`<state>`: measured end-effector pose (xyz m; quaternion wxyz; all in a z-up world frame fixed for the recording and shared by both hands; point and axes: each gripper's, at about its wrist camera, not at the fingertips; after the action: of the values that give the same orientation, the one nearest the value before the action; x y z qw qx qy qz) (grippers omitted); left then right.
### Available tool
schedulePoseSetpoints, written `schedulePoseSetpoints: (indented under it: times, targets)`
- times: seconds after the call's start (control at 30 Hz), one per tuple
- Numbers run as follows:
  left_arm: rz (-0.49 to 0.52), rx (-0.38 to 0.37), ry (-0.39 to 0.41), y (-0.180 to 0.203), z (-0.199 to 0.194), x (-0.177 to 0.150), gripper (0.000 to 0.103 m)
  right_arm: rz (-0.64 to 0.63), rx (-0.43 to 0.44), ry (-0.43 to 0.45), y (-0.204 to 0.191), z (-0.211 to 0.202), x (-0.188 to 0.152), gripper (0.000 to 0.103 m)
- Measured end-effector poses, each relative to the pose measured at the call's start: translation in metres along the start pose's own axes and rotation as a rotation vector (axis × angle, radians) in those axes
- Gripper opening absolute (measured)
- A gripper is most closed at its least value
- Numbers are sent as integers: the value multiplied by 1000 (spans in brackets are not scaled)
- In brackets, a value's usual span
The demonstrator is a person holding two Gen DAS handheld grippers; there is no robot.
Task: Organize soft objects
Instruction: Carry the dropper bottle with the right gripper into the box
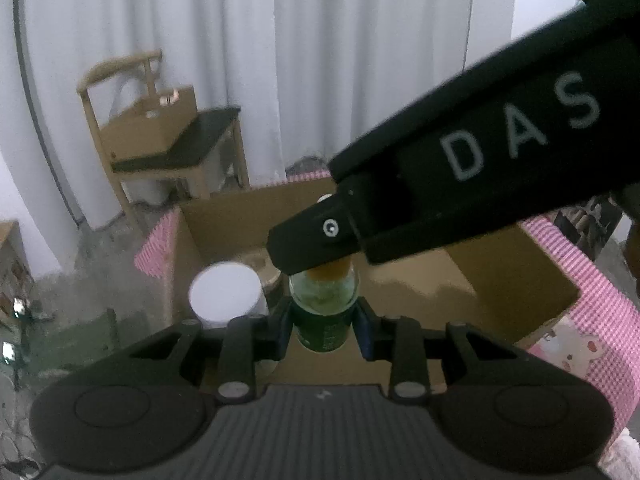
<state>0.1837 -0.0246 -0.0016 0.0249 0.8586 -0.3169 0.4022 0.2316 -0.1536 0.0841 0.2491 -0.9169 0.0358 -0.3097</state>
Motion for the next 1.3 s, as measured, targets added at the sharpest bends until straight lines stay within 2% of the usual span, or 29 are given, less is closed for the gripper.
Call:
schedulePoseSetpoints:
  times: [0.23, 0.53, 1.0, 1.3]
  targets:
    - [-37, -49, -98, -9, 43, -7, 33, 77, 1, -67, 32, 43, 0, 23]
    - [-49, -79, -178, -15, 68, -14, 34, 148, 19, -126, 56, 74, -1, 23]
    - [-50, -96, -216, -17, 80, -20, 34, 190, 26, -180, 67, 98, -5, 23]
    - [-53, -101, -193, -20, 82, -18, 35, 211, 14, -213, 72, 108, -12, 25]
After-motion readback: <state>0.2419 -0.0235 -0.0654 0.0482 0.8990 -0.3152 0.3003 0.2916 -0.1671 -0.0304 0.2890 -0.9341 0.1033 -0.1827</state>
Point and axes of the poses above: each gripper's, at about its wrist camera, not at the fingertips, and z roughly the way its jaws point, y to its right, x to its top, and after that the axes turned 15 degrees about z, right-handed
